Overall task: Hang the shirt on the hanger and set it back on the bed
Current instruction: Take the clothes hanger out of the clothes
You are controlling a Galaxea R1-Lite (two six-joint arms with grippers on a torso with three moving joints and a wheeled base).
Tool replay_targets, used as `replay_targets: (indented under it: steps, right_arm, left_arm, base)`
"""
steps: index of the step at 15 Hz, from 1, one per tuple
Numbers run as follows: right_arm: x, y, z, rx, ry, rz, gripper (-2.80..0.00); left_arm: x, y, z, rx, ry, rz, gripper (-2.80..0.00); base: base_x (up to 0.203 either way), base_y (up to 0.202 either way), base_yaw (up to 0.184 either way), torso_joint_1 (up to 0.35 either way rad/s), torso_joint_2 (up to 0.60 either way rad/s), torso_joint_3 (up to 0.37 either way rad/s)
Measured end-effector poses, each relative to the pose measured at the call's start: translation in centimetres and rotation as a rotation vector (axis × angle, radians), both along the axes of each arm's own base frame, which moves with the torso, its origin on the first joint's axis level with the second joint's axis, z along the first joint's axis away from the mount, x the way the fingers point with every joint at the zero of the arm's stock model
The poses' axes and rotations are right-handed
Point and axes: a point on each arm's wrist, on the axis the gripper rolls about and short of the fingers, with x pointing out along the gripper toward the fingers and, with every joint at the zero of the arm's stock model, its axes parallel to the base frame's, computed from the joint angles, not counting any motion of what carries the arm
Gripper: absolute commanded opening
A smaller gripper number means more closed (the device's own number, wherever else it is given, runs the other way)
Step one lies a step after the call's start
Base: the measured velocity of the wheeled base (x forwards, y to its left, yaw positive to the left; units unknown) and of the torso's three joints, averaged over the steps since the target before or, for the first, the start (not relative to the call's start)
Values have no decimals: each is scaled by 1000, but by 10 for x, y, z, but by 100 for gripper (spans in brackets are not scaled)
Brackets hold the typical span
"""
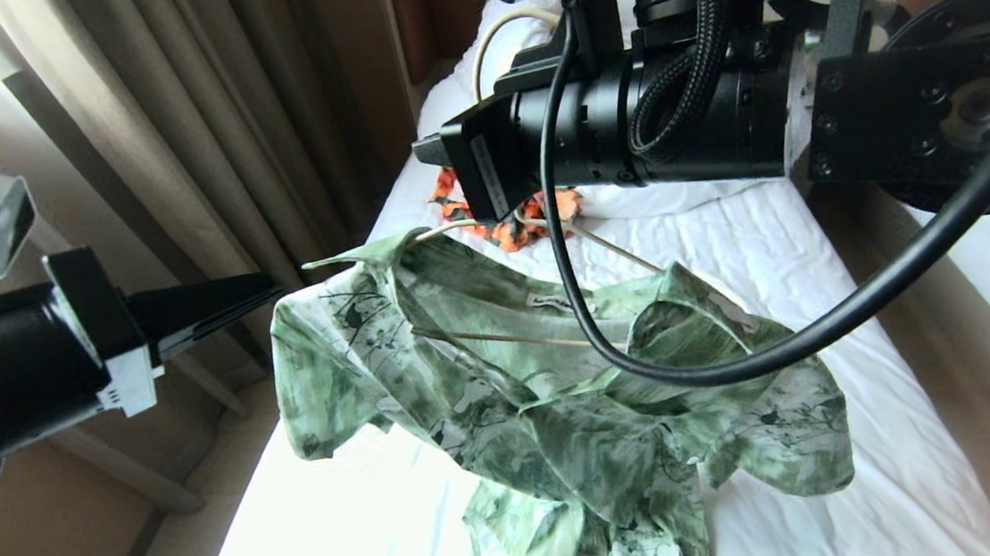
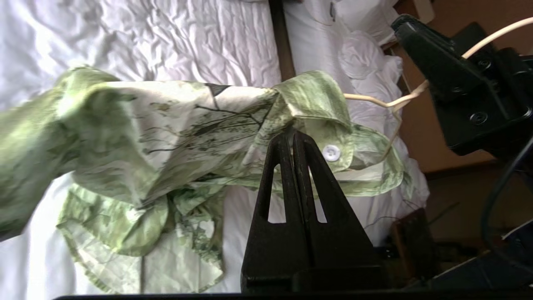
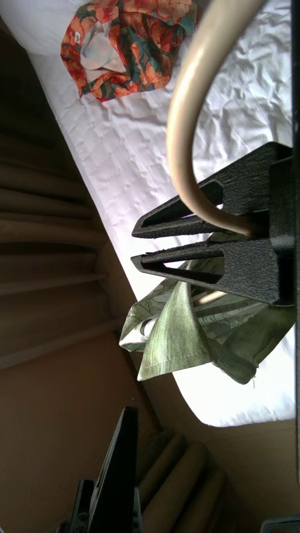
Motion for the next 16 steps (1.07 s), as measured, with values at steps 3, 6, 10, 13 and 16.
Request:
replay_targets:
  steps: [3,6,10,13,16]
  right_arm:
    - [3,-2,-1,0,0,-8,-280]
    - [4,-1,-1,1,-2,-9,-280]
    - [2,1,-1,-1,-2,-2,-280]
    - [1,4,-3,-6,0,4,-280]
    - [-1,11,-8,-15,5,21,-280]
  left_arm:
    - [-1,19,2,26,17,49,-280]
    - [-7,23,5,10,23,-27,-280]
    - [8,10,5,-41,92,-69,0]
    - [18,-2,1,-38,126,-72,0]
    - [23,-8,10,-39,106,-71,0]
  base:
    - [0,0,0,0,0,0]
    - [0,0,0,0,0,0]
    - [0,0,0,0,0,0]
    - [0,0,0,0,0,0]
    - [0,0,0,0,0,0]
